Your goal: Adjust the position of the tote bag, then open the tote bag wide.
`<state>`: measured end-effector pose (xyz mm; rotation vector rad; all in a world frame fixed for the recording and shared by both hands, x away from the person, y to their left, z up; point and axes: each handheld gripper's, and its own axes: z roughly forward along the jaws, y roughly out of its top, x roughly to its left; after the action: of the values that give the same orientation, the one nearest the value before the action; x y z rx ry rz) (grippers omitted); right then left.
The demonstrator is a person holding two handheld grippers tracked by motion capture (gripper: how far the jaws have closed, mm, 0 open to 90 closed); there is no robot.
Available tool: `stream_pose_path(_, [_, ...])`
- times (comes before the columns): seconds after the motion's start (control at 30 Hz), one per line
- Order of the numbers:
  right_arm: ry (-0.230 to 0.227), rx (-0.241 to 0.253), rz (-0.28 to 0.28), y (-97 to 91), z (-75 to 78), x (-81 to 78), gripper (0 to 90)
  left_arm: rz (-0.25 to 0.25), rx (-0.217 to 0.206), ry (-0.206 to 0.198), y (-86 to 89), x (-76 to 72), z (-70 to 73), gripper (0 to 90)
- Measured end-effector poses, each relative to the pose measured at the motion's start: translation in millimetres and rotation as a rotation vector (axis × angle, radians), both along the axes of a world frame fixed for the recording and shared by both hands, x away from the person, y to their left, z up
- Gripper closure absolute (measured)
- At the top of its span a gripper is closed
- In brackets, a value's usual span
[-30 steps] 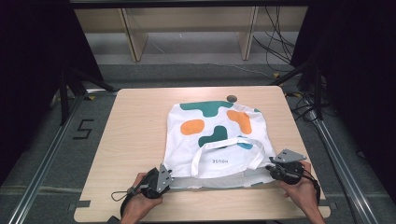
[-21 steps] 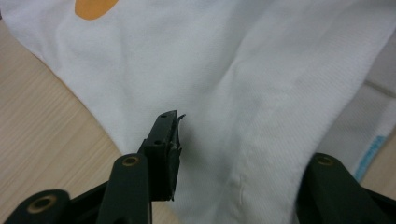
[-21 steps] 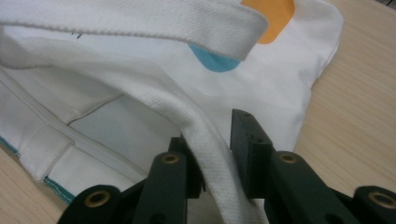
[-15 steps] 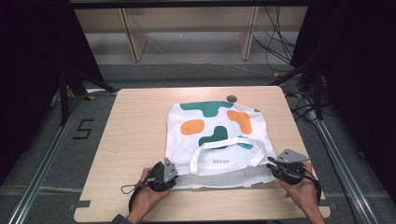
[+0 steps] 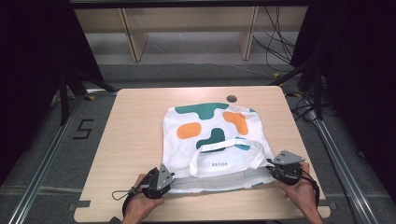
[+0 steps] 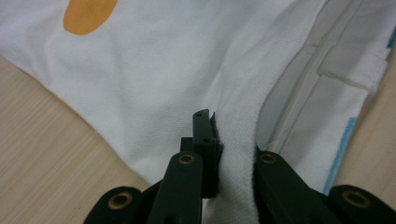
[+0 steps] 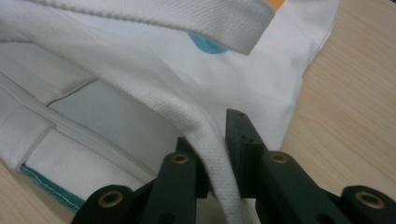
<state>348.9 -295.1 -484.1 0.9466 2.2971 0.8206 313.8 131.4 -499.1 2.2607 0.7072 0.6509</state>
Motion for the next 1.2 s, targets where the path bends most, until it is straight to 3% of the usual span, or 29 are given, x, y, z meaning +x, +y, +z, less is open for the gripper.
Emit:
stream_pose_path(0.03, [-0.008,-0.004,-0.002,0.5,1.6,-1.7,82.8,0.006,-0.01,-0.003,0.4,0.3,-0.1,85.5])
stream_pose_path(0.07, [-0.03,-0.007,0.006,0.1,3.2,-2.3,83.4,-0.006,0.01,-0.002,2.1,0.8,1.8,85.5])
stream_pose_path(0.1, [-0.037,-0.004,0.004,0.3,5.1,-4.1,83.8,0.011,0.0,0.014,2.5,-0.6,1.9,85.4])
stream_pose_path(0.2, [-0.061,0.023,-0.006,2.8,9.2,-8.4,84.6,0.021,-0.032,0.001,6.3,1.5,2.8,84.7])
stream_pose_path(0.23, [-0.065,0.023,0.004,2.9,10.1,-8.6,84.7,0.009,-0.016,-0.003,8.8,2.0,4.4,84.6])
stream_pose_path(0.27, [-0.067,0.028,0.002,3.7,10.5,-9.0,84.7,0.022,-0.04,-0.008,8.9,1.9,4.2,84.5])
stream_pose_path(0.3, [-0.069,0.038,-0.003,4.8,10.8,-9.8,84.8,0.014,-0.022,-0.011,10.9,2.4,6.4,84.5])
stream_pose_path(0.37, [-0.075,0.046,0.001,4.9,12.2,-10.5,84.8,0.046,-0.062,-0.004,10.6,0.7,7.1,84.9])
stream_pose_path(0.4, [-0.076,0.056,0.002,4.2,13.3,-11.0,84.8,0.03,-0.058,-0.03,11.4,2.2,9.5,85.1])
stream_pose_path(0.47, [-0.078,0.085,-0.005,3.5,16.5,-12.5,85.4,0.042,-0.084,-0.029,12.2,1.1,13.2,85.1])
stream_pose_path(0.5, [-0.091,0.091,0.0,2.9,18.4,-12.9,85.6,0.008,-0.055,-0.047,15.2,3.5,19.0,85.4])
stream_pose_path(0.53, [-0.101,0.1,-0.006,2.7,21.3,-13.9,85.7,0.036,-0.103,-0.035,13.3,1.9,19.1,85.6])
stream_pose_path(0.57, [-0.111,0.105,-0.005,2.3,23.3,-13.8,85.9,0.02,-0.1,-0.06,14.5,3.6,22.7,85.6])
stream_pose_path(0.63, [-0.121,0.13,-0.018,3.1,28.8,-15.3,86.4,0.037,-0.126,-0.063,15.1,2.4,29.2,85.9])
stream_pose_path(0.77, [-0.174,0.145,0.009,2.4,46.4,-17.0,87.4,0.038,-0.182,-0.108,20.0,5.0,48.9,85.9])
stream_pose_path(0.83, [-0.204,0.154,0.012,3.1,56.8,-16.9,87.6,0.032,-0.204,-0.111,21.5,6.5,58.4,85.9])
stream_pose_path(0.93, [-0.243,0.177,0.003,4.8,72.0,-12.9,87.8,0.023,-0.199,-0.14,22.4,8.6,70.4,86.1])
stream_pose_path(1.03, [-0.275,0.186,0.005,6.8,87.2,-7.0,87.8,0.028,-0.226,-0.144,25.0,11.3,78.4,86.2])
stream_pose_path(1.2, [-0.329,0.168,0.039,14.5,117.2,-2.1,88.0,0.057,-0.278,-0.194,34.5,15.0,102.2,86.4])
